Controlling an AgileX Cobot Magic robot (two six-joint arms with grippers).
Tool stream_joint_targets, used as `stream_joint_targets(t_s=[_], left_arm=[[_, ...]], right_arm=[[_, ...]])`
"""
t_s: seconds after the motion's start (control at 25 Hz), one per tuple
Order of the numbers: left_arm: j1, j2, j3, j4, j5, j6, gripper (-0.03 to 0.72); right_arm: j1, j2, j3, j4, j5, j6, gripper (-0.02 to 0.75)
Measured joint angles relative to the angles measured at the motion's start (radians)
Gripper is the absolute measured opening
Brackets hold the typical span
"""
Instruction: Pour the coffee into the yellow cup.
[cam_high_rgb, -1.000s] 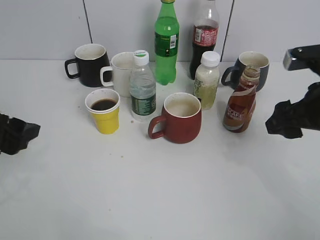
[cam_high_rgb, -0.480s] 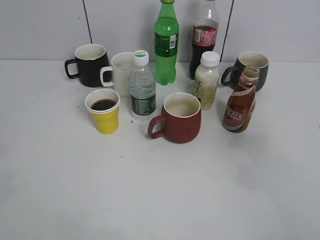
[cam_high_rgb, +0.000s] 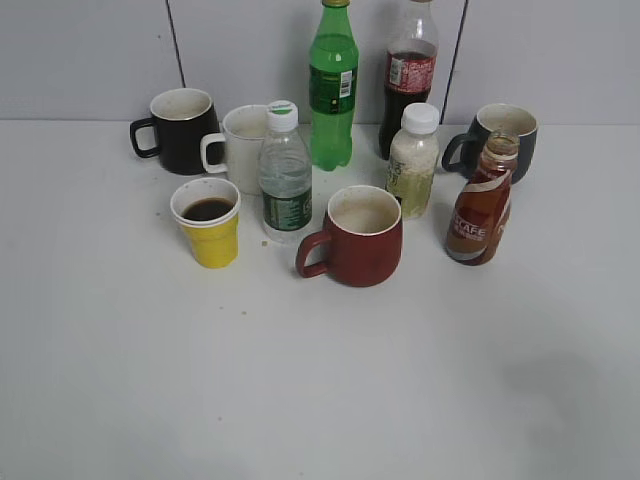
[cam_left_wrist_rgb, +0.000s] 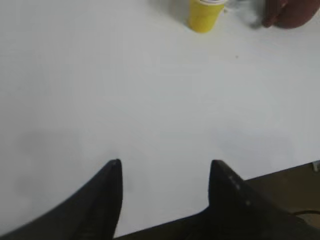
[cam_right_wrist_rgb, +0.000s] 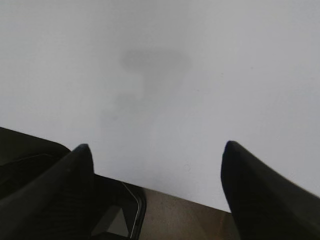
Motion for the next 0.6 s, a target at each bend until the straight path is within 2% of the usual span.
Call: stream_joint_targets(t_s=[0.28, 0.44, 0.6], left_arm=[[0.0, -0.211, 0.11, -0.056, 0.008, 0.135, 0.419], [0.0, -0.259, 0.118, -0.058, -0.013, 0.159, 0.419], [0.0, -0.263, 0.139, -0.068, -0.106, 0.166, 0.419]], right_arm=[[0.0, -0.269, 0.038, 0.0, 0.074, -0.02, 0.593], [0.0, -0.382, 0.043, 0.0, 0.067, -0.036, 0.593], [0.0, -0.429, 0.069, 0.0, 0.024, -0.041, 0.593]])
